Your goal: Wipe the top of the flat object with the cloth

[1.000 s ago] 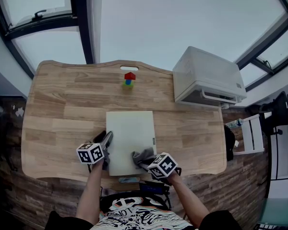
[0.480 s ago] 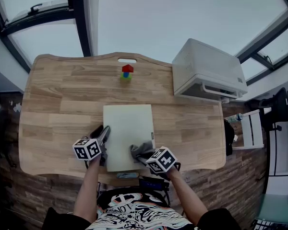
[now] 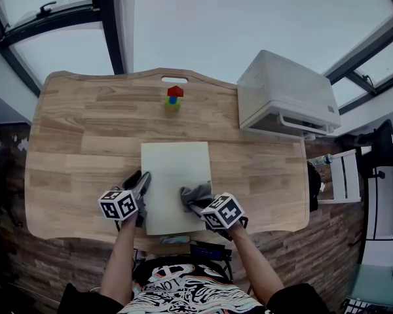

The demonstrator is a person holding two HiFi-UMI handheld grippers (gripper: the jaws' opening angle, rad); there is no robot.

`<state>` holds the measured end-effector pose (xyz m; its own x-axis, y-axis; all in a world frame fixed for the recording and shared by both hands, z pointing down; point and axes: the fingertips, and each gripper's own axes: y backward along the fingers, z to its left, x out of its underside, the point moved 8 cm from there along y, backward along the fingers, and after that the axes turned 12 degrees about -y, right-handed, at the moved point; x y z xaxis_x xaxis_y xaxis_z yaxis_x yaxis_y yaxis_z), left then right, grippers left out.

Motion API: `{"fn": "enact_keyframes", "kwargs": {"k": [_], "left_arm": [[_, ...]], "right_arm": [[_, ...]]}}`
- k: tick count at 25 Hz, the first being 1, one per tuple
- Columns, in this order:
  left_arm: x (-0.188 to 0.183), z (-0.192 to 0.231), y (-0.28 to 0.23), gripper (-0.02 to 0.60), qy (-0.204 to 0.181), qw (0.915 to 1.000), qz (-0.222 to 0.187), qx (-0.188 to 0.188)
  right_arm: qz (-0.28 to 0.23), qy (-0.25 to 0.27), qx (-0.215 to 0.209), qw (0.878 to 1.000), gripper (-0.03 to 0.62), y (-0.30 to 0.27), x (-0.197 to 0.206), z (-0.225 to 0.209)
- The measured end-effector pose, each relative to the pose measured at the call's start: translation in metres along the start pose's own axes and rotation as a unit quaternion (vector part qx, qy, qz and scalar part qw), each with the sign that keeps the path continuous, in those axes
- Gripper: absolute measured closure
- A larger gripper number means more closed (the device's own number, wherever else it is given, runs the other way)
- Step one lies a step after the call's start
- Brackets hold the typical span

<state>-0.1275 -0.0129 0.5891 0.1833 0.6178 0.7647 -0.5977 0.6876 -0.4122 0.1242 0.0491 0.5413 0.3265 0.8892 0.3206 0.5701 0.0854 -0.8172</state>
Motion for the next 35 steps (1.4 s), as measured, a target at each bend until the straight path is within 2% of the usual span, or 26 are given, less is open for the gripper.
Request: {"fn": "enact_keyframes", "kwargs": {"k": [11,15,26,31,35], "left_arm": [[0.001,0.0,0.0,0.38,0.008,1.0,-0.001,0.005],[0.001,0.001,0.001,0.38,0.009,0.9999,-0.002,0.007],[0.001,0.001,0.0,0.38,0.007,0.9999,-0.002,0.015],[0.001,0.002,0.0,0.38,0.009,0.9998,-0.002,0.016],[0.001,0.002,0.0,0.38,0.009,0.9998,-0.002,0.018]], "right_arm": [[-0.037,-0.022,0.017,0.999,0.585,0.004,-0.029,-0.022],[-0.059,-0.047,0.023,0.997,0.585,0.005,-0.041,-0.031],[-0.099,-0.069,0.049,0.992,0.585,0.007,-0.084,-0.059],[-0.114,-0.073,0.06,0.989,0.585,0.003,-0.105,-0.066],[-0.105,-0.059,0.062,0.991,0.585,-0.001,-0.119,-0.066]]}}
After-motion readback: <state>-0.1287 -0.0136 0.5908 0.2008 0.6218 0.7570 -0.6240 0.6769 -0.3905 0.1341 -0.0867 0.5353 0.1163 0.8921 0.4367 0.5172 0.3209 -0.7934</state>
